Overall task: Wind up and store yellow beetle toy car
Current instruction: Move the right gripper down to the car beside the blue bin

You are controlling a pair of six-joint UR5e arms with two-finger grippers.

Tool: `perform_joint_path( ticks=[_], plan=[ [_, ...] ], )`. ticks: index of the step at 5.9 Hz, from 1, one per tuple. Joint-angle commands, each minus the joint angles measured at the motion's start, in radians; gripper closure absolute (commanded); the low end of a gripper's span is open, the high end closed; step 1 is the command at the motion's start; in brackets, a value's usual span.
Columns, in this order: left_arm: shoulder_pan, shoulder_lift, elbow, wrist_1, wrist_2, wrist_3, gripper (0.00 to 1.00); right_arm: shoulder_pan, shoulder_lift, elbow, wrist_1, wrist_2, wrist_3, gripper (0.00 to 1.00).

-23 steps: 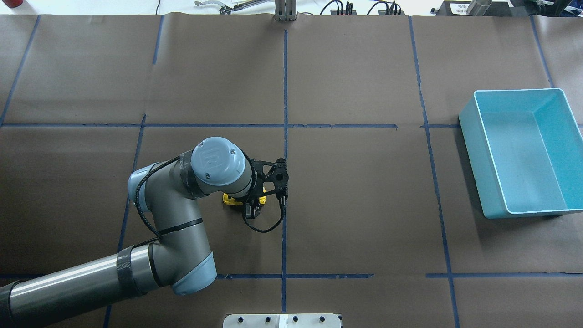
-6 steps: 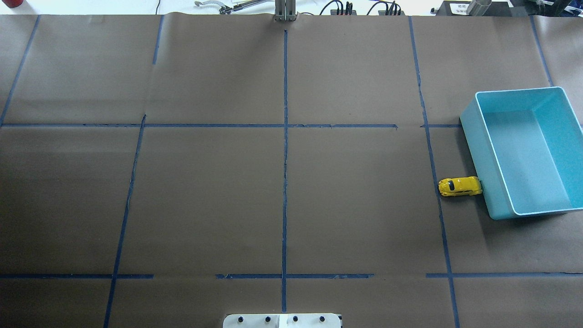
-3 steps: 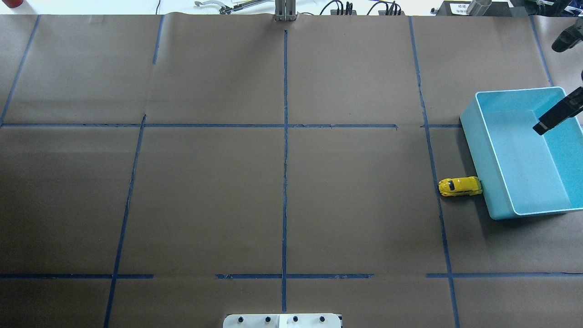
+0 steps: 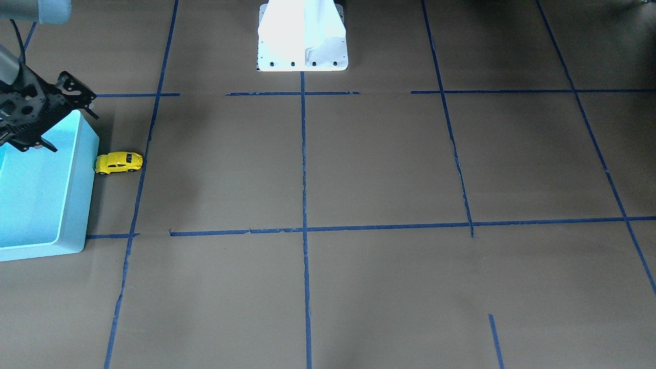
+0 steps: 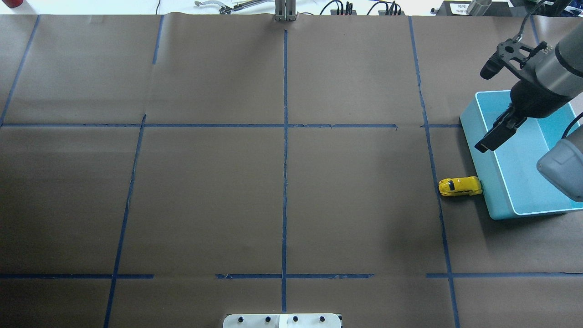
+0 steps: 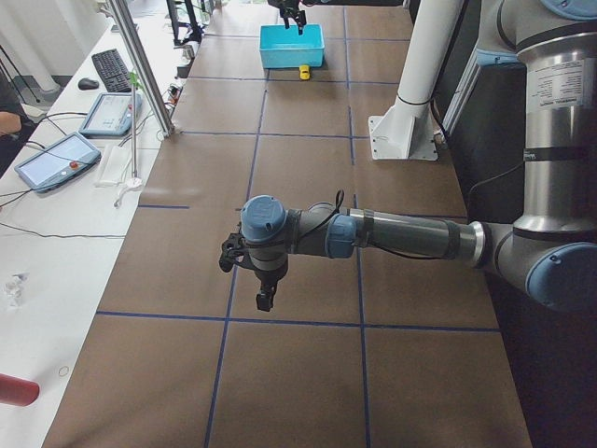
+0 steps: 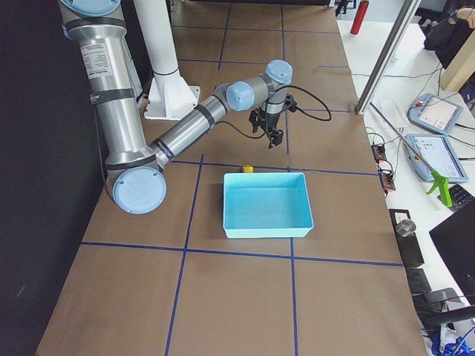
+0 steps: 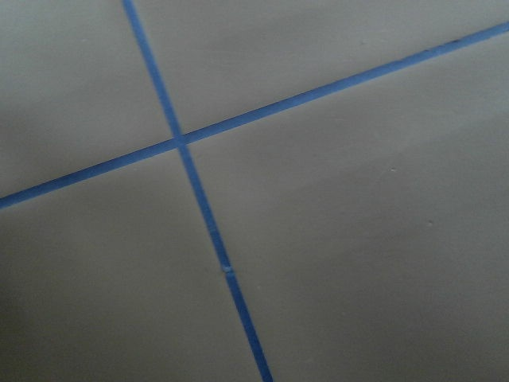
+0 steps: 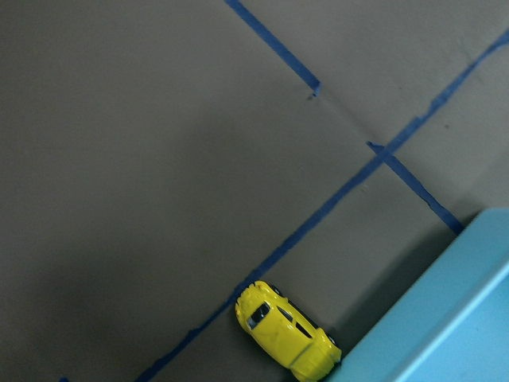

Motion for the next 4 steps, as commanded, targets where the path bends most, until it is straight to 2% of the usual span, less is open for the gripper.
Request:
perform_joint_path(
  ticks=[1, 2, 4],
  plan=[
    [-0.015, 0.04, 0.006, 0.002, -0.003, -0.017, 0.0, -0.125, -0.01, 0.005, 0.126, -0.104, -0.012, 0.0],
    [-0.015, 0.05, 0.003, -0.005, 0.008, -0.018, 0.0, -0.193, -0.004, 0.002, 0.148, -0.184, -0.111, 0.0],
    [-0.024, 0.055, 0.052, -0.004, 0.022, -0.024, 0.0, -0.243, -0.009, 0.001, 0.151, -0.221, -0.347, 0.0]
  ],
)
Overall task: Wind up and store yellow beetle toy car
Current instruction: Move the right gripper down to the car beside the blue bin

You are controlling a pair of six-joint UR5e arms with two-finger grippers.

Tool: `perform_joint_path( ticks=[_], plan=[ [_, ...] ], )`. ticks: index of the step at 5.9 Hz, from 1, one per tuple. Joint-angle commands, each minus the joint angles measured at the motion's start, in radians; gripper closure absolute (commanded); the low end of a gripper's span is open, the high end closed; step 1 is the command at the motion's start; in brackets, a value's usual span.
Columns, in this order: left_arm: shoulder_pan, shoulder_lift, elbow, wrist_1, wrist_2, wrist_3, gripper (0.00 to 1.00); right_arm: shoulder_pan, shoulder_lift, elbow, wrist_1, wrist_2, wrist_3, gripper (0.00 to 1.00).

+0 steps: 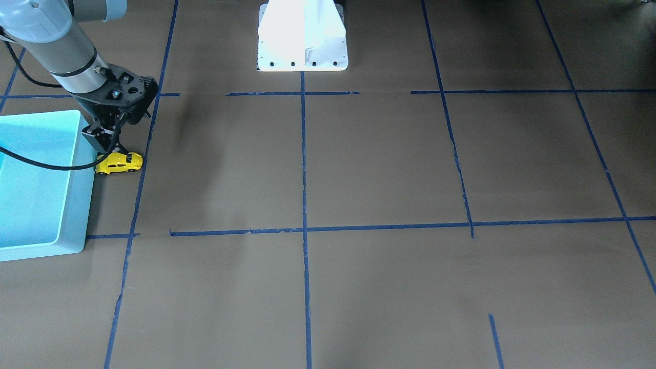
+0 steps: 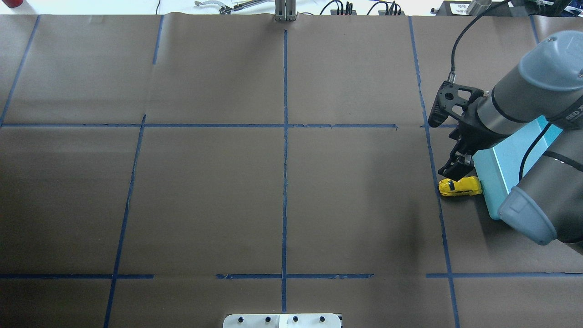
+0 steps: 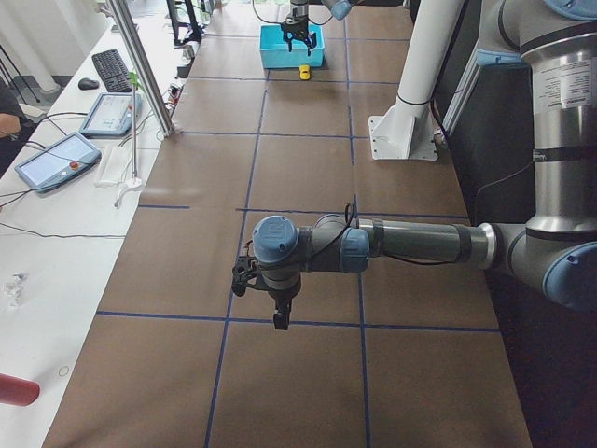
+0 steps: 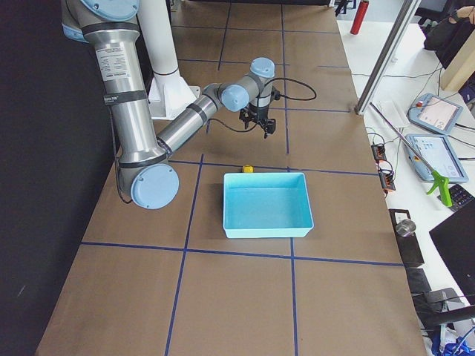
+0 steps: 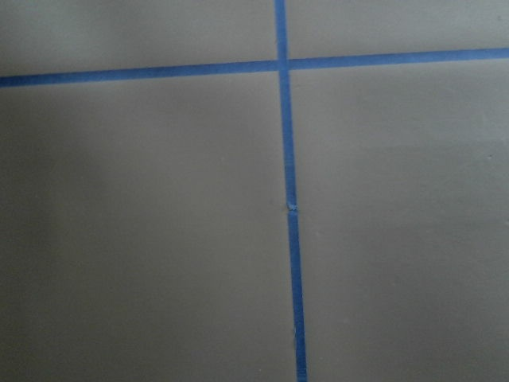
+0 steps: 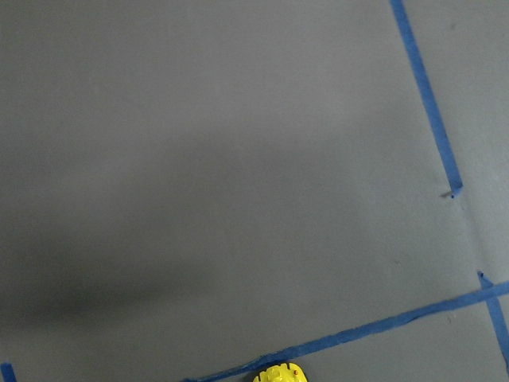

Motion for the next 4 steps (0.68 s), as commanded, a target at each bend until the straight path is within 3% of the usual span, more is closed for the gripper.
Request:
perform_joint_path(
  ticks=[1, 4],
  plan=[
    [-0.022, 0.006, 0.019, 0.012, -0.01, 0.0, 0.0, -0.028, -0.007, -0.024, 0.004, -0.016, -0.22, 0.0],
    [-0.021, 0.001, 0.033, 0.012, -0.028, 0.0, 0.0, -0.035, -0.042, -0.061, 0.005, -0.03, -0.338, 0.0]
  ],
)
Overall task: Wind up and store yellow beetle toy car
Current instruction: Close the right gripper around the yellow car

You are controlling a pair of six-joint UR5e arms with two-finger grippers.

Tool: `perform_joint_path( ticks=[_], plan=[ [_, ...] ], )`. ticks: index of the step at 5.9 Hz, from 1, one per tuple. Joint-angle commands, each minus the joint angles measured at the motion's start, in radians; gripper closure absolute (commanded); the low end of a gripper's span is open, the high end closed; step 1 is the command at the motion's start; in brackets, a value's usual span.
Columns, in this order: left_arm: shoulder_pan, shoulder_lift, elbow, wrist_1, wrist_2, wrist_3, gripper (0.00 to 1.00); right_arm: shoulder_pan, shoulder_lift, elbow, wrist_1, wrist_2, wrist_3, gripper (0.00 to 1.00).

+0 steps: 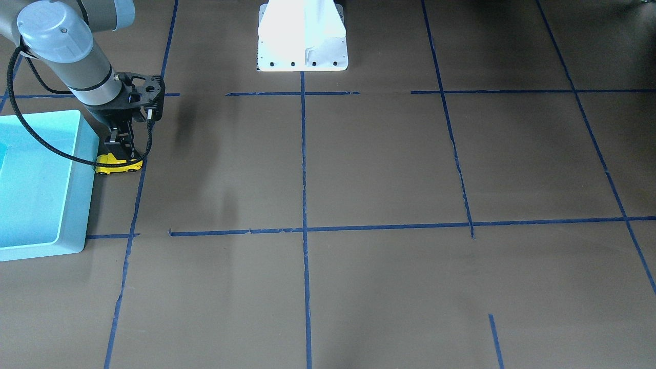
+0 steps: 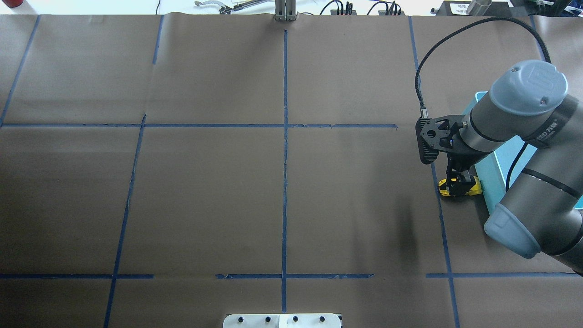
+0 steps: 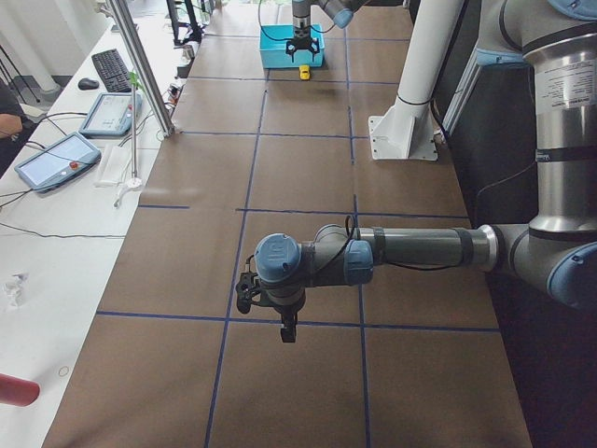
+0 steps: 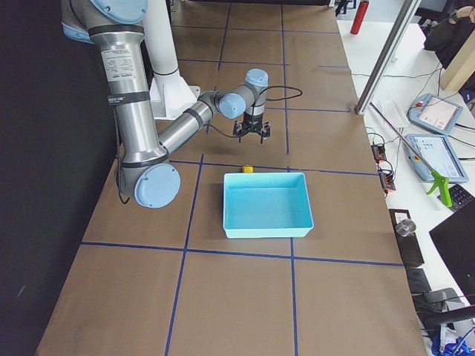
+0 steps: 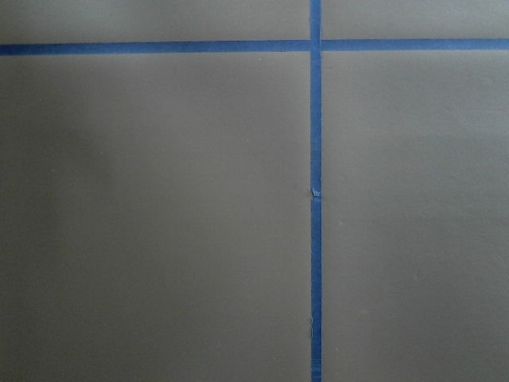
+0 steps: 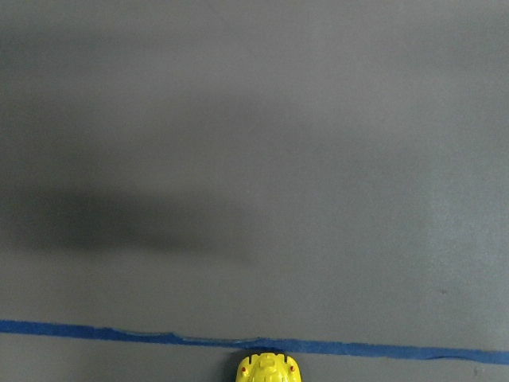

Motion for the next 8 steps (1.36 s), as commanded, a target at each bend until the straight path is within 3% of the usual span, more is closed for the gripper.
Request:
perform_joint_path(
  ticks=[1, 3, 5, 8],
  plan=[
    [0.0, -0.001, 0.003, 0.0, -0.001, 0.0, 0.0, -0.005, -0.038, -0.008, 0.001, -0.025, -0.04, 0.0],
    [0.0, 0.0, 0.003, 0.001, -0.001, 0.0, 0.0, -0.008, -0.057, -0.063, 0.039, -0.032, -0.063, 0.0],
    [0.0, -0.001, 0.003, -0.002, -0.002, 0.003, 0.0, -0.01, -0.071, -0.155, 0.169, -0.032, -0.063, 0.0],
    [0.0, 0.002, 0.005, -0.009, -0.002, 0.003, 0.0, -0.022, -0.092, -0.16, 0.17, -0.04, -0.063, 0.0]
  ],
)
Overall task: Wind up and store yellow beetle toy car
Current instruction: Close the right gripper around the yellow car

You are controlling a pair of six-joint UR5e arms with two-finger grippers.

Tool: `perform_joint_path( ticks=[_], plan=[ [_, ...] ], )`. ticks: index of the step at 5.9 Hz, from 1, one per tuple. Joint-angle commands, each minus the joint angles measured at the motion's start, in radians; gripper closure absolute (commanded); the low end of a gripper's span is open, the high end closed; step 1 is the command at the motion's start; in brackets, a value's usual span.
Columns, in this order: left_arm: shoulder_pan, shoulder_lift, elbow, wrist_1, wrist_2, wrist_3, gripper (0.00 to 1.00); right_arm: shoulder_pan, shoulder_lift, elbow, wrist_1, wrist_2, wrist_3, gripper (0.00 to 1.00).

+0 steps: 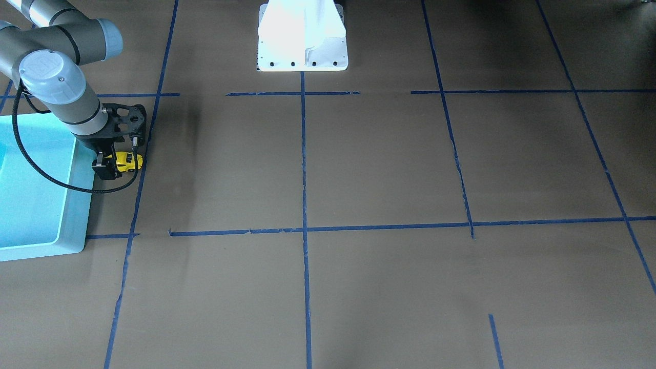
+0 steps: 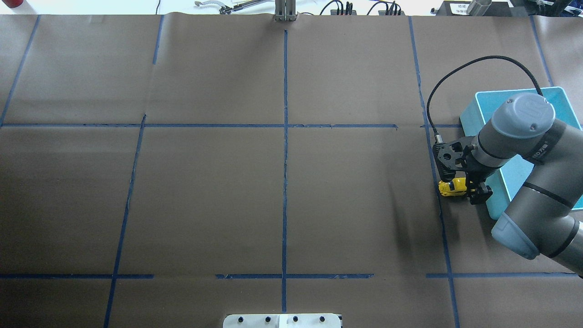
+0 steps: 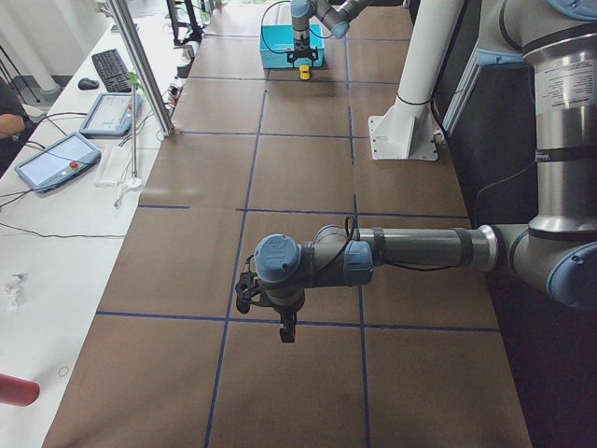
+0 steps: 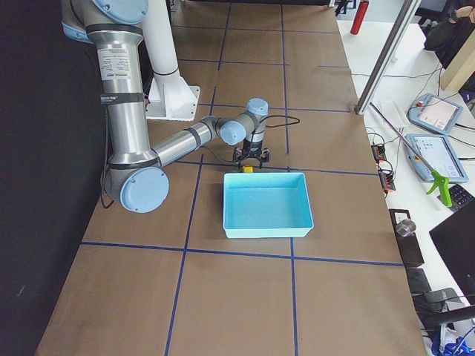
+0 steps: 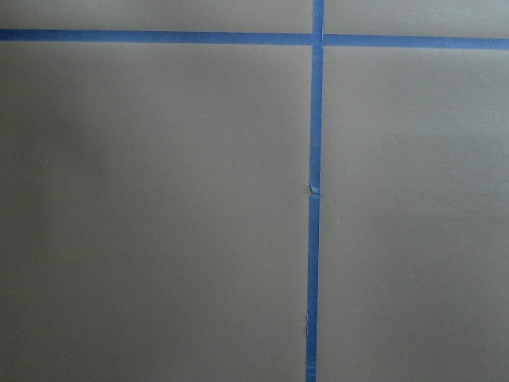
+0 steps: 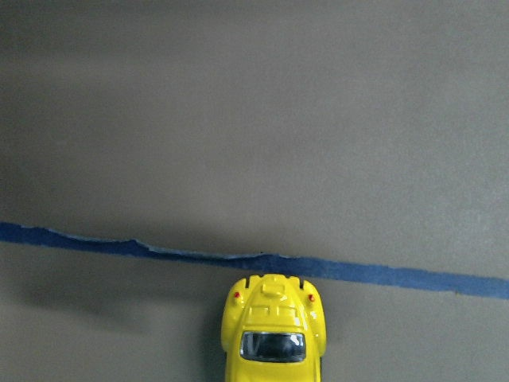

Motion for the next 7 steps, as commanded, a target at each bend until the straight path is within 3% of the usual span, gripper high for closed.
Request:
perform_joint_path(
  ticks=[1, 4, 5, 6, 7],
  plan=[
    [-0.002, 0.003, 0.004, -0.003, 0.0, 0.0, 0.0, -0.012, -0.014, -0.009, 0.003, -0.001, 0.0, 0.0],
    [0.0, 0.003, 0.007, -0.003, 0.0, -0.002, 0.0, -0.032, -0.017, -0.012, 0.003, -0.003, 0.0, 0.0],
    [-0.002, 0.003, 0.01, -0.003, 0.002, -0.003, 0.0, -0.035, -0.017, -0.015, 0.003, -0.003, -0.009, 0.15],
    [0.0, 0.003, 0.016, -0.003, 0.0, -0.003, 0.0, -0.034, -0.017, -0.012, 0.003, -0.003, -0.023, 0.7],
    [0.0, 0.003, 0.016, -0.003, 0.0, -0.002, 0.0, -0.032, -0.017, -0.006, 0.001, -0.003, -0.025, 0.98]
  ],
)
